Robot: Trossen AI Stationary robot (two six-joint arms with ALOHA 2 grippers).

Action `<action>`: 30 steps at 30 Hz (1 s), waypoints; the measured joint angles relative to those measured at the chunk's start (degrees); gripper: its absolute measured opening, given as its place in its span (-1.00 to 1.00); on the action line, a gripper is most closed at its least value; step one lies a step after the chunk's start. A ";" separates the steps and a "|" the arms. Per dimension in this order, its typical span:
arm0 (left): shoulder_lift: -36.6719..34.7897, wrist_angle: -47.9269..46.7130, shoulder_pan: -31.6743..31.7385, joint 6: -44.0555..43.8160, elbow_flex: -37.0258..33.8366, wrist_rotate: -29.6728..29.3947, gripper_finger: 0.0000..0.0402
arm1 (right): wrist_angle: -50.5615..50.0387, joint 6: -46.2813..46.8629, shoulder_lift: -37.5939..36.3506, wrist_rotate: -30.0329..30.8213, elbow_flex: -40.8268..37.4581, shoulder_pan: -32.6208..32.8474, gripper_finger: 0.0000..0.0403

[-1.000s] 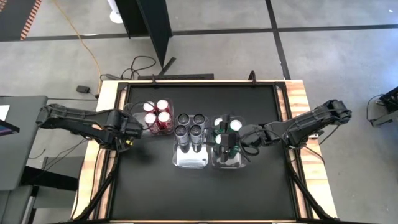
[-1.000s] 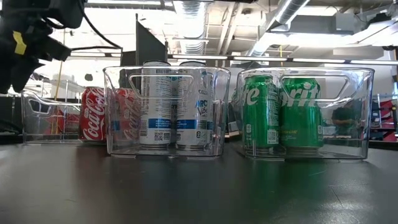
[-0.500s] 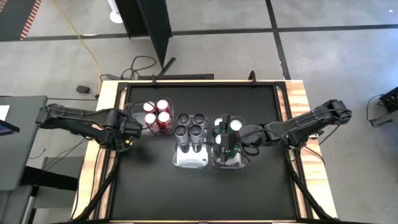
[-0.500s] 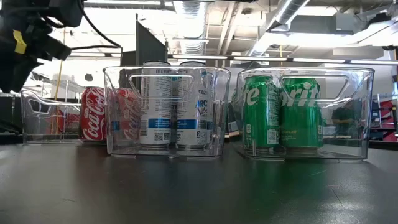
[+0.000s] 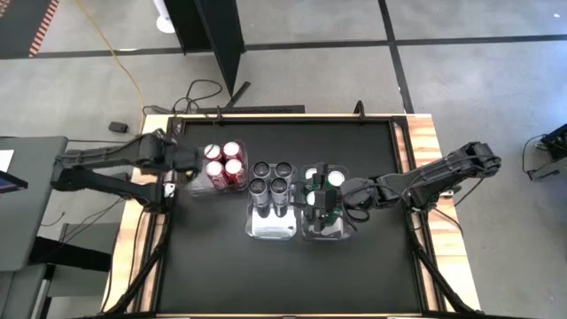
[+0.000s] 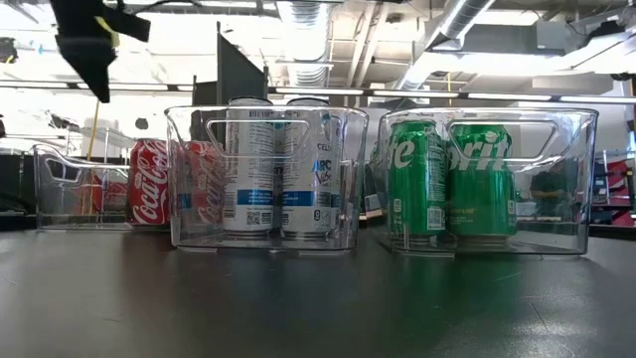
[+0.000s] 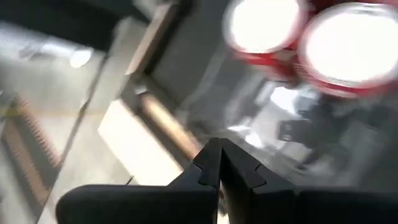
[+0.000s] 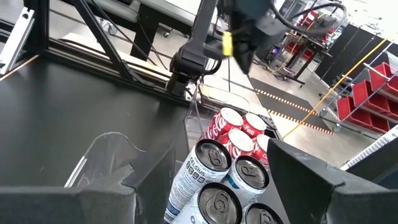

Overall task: Sort soda cans
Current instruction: Adjust the left transparent bin

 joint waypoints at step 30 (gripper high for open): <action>23.68 31.14 48.74 8.09 6.71 13.60 -1.00 | 1.22 0.15 0.00 0.01 -0.02 2.40 0.34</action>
